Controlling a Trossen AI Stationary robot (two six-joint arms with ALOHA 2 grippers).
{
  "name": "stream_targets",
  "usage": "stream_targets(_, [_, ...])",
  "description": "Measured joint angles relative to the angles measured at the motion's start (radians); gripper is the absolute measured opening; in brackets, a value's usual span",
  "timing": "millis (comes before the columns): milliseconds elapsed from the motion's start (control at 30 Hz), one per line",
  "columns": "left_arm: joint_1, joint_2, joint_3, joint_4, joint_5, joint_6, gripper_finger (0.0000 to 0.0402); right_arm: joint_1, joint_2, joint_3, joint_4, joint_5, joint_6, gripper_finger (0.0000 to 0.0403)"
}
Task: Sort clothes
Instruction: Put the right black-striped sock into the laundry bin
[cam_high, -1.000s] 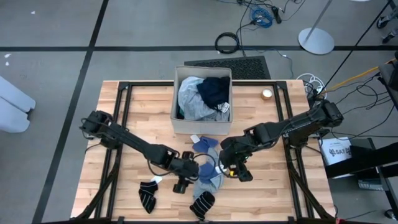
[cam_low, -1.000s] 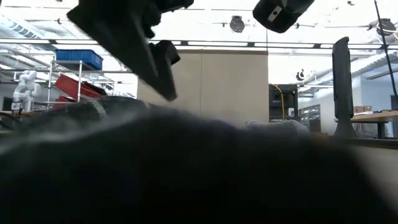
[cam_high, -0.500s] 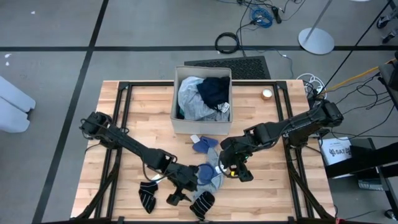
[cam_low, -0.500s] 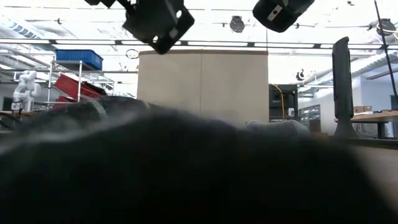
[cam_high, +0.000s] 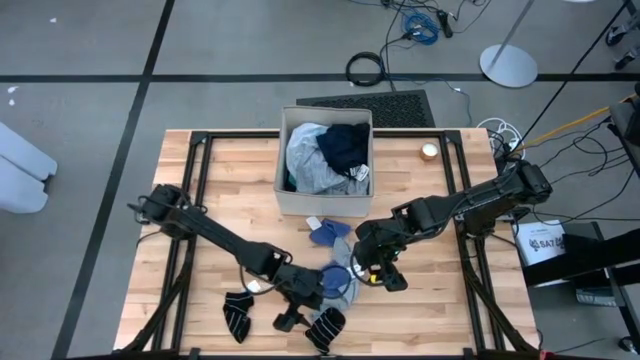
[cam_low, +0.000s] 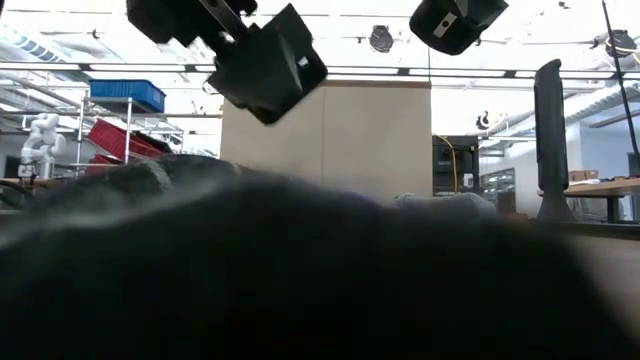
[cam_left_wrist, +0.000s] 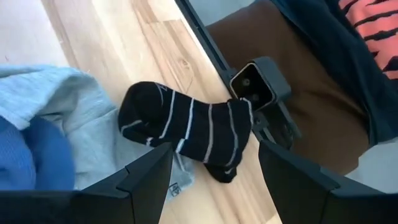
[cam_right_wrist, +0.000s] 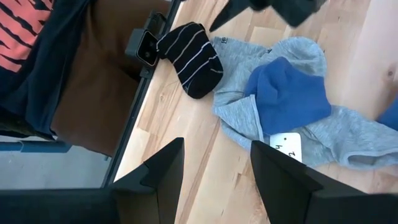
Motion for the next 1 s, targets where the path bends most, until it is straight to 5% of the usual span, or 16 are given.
stream_targets(767, [0.046,0.155,0.142,-0.121,0.014,-0.418,0.0248,0.0,0.0,0.001,0.0,0.0,-0.026,0.0173])
stream_targets(1000, [0.037,0.166,0.144,-0.115,-0.013,-0.418,0.0201,-0.003,0.0,0.001,-0.003,0.0,-0.041,0.0173])
